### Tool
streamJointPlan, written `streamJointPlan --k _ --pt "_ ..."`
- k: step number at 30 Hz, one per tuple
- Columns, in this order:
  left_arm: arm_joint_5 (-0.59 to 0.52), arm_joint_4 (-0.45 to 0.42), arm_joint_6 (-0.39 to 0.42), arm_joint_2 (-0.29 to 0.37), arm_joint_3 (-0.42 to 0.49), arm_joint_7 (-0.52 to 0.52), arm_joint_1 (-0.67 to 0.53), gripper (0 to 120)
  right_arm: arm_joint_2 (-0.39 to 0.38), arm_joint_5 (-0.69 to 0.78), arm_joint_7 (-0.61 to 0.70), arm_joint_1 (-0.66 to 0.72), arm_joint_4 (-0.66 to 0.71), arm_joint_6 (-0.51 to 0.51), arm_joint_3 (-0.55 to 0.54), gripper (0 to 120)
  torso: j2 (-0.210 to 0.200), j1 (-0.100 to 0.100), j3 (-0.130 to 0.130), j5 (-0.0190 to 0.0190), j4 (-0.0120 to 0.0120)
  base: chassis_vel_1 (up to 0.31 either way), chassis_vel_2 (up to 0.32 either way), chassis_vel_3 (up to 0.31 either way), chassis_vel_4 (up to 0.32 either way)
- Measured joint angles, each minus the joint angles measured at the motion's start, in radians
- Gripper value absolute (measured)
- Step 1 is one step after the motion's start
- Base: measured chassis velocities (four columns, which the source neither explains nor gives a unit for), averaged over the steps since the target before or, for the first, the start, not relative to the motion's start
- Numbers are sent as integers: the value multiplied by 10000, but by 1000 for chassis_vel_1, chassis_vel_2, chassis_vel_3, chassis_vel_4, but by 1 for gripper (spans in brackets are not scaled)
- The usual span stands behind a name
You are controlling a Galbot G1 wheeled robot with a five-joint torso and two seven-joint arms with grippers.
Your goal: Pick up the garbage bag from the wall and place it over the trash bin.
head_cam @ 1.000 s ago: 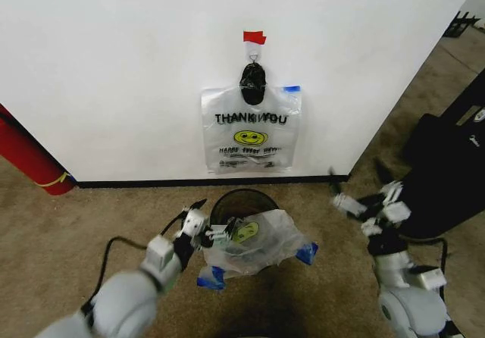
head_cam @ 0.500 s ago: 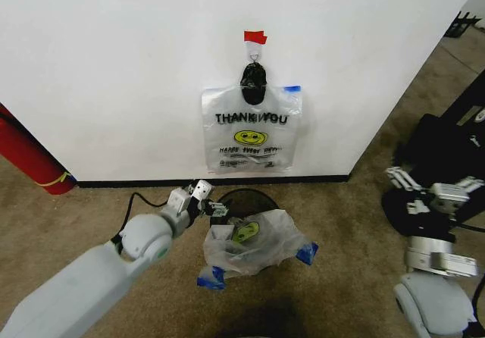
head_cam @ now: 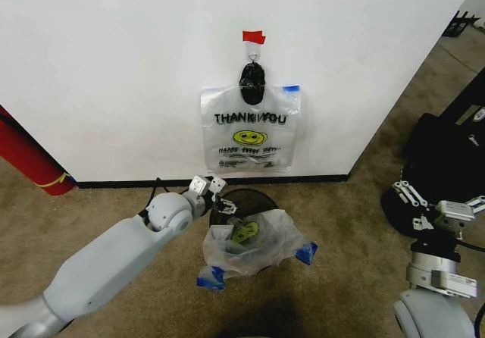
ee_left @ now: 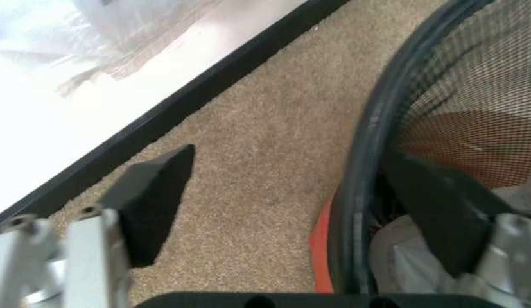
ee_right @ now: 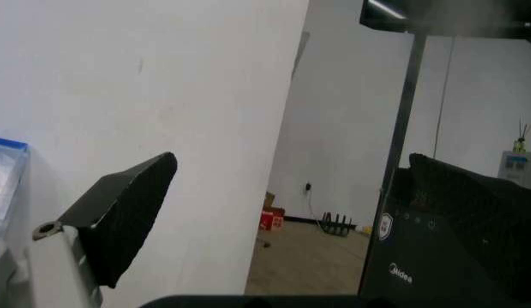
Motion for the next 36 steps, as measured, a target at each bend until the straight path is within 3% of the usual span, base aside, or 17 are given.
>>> streamJointPlan --k 11,17,22,25,27,30,33,36 --pt "-17 -109 162 -134 -206 -268 411 45 50 -31 -215 -22 -142 293 -89 100 2 0 -1 1 0 0 0 0 0" --pt "-524 -515 203 -284 -567 -1637 1006 24 11 -13 -333 75 -251 404 -135 100 1 0 -1 -2 0 0 0 0 0" --pt "-1549 -1367 310 -280 -1310 -3339 1892 4 -9 6 -401 116 -464 634 -174 100 2 0 -1 -1 2 0 0 0 0" --pt "-1845 -1616 291 -283 -1569 -3761 2176 0 -15 12 -406 135 -517 688 -187 100 1 -1 -2 -3 0 0 0 0 0" --pt "-2533 -2149 49 -437 -2113 -4913 2729 0 -25 27 -406 144 -632 780 -205 100 2 0 -1 -2 -6 0 0 0 0" --pt "-3395 -2656 -315 -660 -2630 -6094 3565 0 -36 34 -405 186 -786 891 -239 100 1 0 0 4 7 0 0 0 0" --pt "-3905 -2923 -505 -789 -2815 -6635 3936 0 -38 35 -406 215 -843 924 -269 100 1 -1 -1 -6 5 0 0 0 0" --pt "-5244 -3588 -1108 -1166 -3239 -7822 4744 0 -47 38 -418 311 -944 946 -344 100 2 -2 -1 0 -1 0 0 0 0"
